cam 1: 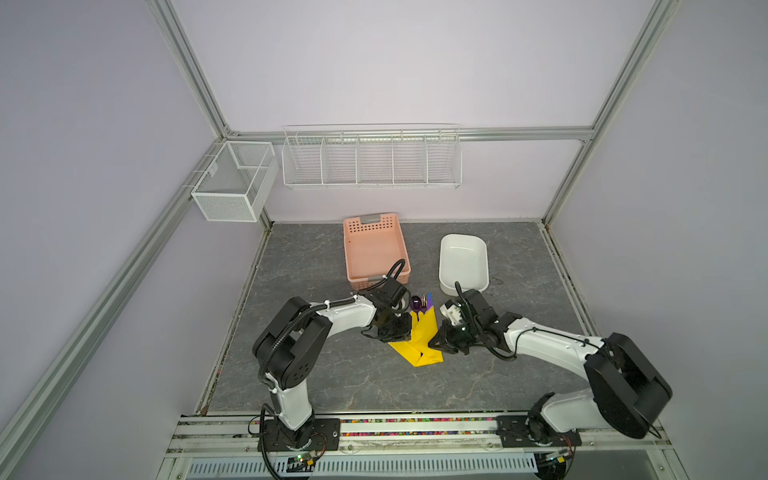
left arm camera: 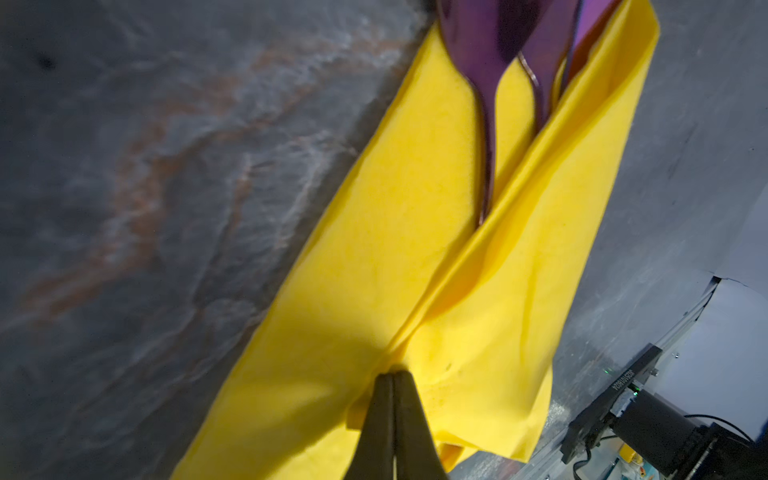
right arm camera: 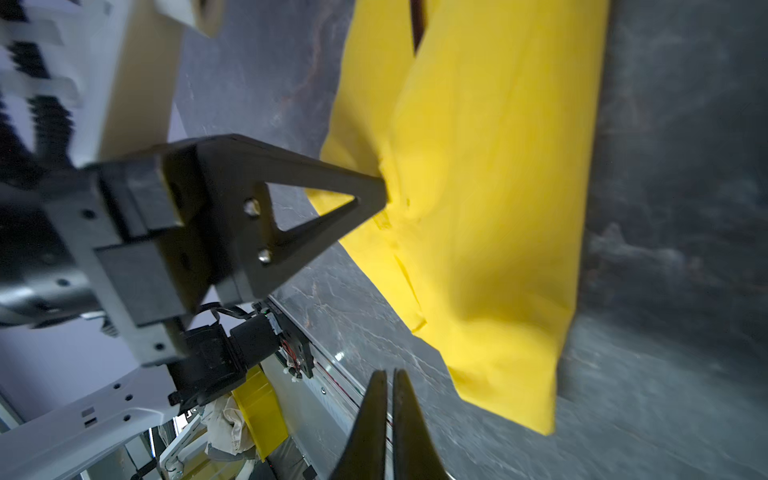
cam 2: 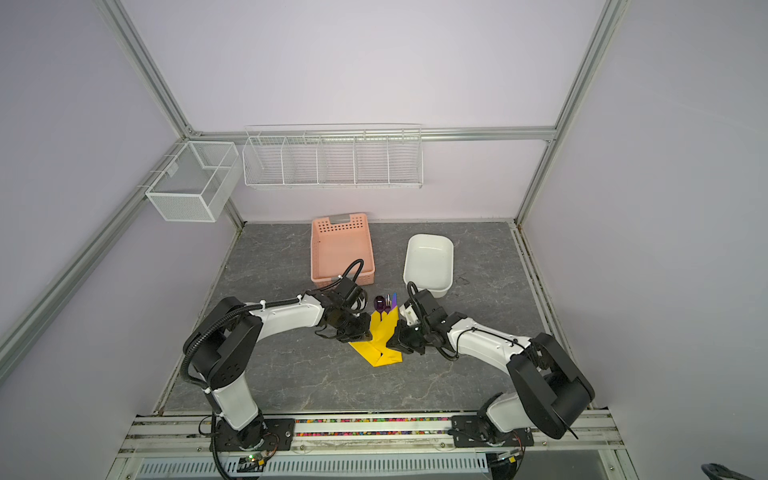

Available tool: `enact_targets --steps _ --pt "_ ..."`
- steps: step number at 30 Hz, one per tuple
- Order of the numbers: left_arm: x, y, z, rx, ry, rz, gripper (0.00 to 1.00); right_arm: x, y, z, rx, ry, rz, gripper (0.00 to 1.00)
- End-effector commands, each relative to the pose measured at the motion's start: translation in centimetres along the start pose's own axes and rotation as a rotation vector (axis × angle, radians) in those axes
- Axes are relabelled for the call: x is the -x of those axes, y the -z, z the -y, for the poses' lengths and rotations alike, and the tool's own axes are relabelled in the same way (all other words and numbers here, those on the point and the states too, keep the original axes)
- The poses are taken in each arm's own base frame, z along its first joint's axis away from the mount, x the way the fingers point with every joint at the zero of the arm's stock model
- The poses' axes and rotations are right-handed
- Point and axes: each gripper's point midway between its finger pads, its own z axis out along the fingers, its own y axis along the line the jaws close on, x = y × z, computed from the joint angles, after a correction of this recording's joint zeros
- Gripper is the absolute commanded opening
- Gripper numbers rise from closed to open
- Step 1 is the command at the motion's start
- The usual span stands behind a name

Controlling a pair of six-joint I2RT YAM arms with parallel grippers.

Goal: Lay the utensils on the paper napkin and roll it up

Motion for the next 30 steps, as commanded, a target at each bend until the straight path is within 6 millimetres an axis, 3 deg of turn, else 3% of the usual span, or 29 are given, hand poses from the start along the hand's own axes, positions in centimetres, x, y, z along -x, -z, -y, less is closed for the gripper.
enact_targets --steps 1,9,15,25,30 --pt "-0.6 -0.8 -1.3 0.061 0.008 -0.028 0.00 -1.7 0.1 2.7 -0.076 -0.032 -0.036 0.09" --pt "-0.7 -0.9 -1.4 0.060 0.008 -0.029 0.00 -1.3 -1.6 3.2 -0.052 -0.038 -0.061 0.08" --pt "-0.4 -0.2 -0.8 0.049 -0.005 -0.014 0.00 -1.9 -2.1 5.4 -0.129 -0.061 -0.081 0.08" --pt "0.7 2.9 3.6 -0.053 -0.068 0.041 0.00 -1.9 -2.1 5.5 -0.133 -0.063 -0.079 0.08" --pt "0.3 3.4 5.9 -0.071 -0.112 0.041 0.00 -1.9 -2.0 5.3 -0.129 -0.059 -0.076 0.07"
